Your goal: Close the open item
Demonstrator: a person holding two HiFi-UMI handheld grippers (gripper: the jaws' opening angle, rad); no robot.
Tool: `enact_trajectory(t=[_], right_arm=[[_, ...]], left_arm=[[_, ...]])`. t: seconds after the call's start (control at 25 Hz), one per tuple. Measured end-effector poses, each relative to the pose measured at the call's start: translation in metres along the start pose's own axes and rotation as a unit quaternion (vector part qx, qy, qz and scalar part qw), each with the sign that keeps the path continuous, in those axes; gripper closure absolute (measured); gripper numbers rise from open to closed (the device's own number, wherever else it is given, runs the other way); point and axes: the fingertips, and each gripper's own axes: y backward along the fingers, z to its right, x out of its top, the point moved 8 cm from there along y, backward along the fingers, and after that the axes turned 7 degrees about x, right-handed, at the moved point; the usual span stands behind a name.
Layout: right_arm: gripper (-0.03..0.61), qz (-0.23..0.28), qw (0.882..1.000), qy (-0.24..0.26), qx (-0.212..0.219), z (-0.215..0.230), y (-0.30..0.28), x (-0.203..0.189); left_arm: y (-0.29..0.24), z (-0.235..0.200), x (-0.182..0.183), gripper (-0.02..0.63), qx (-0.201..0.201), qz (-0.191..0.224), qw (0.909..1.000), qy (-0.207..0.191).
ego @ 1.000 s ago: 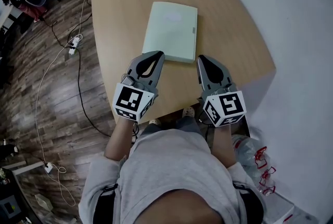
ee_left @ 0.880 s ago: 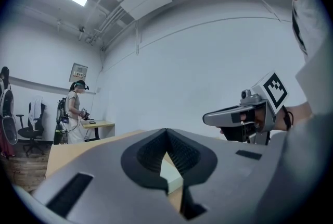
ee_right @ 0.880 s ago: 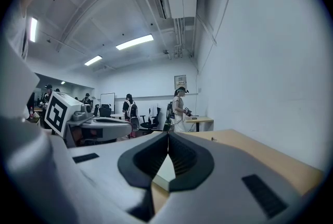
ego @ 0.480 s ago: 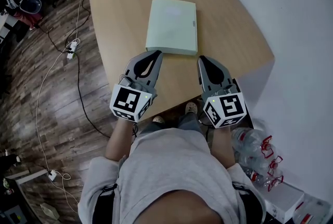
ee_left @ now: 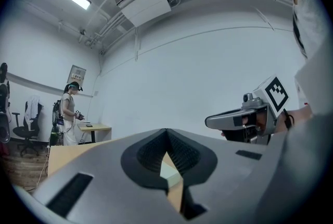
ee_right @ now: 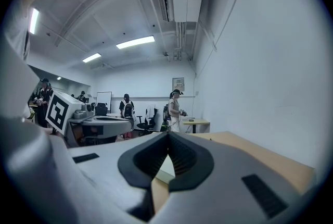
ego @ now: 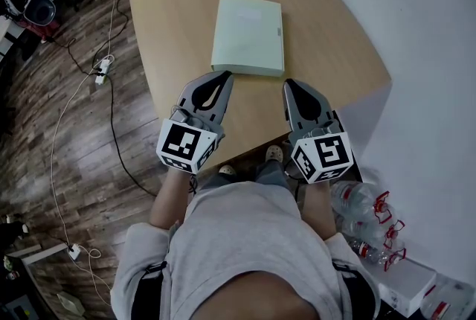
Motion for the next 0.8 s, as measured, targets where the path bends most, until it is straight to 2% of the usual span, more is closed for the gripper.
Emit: enact_trajectory(t=[0.8], right_arm=[[0.569, -0.006, 1.0, 0.005, -0.012, 0.004, -0.002, 0.001]], left_arm=[[-0.011, -0.001, 0.001, 0.598, -0.014, 0.004, 0.9999, -0.005]])
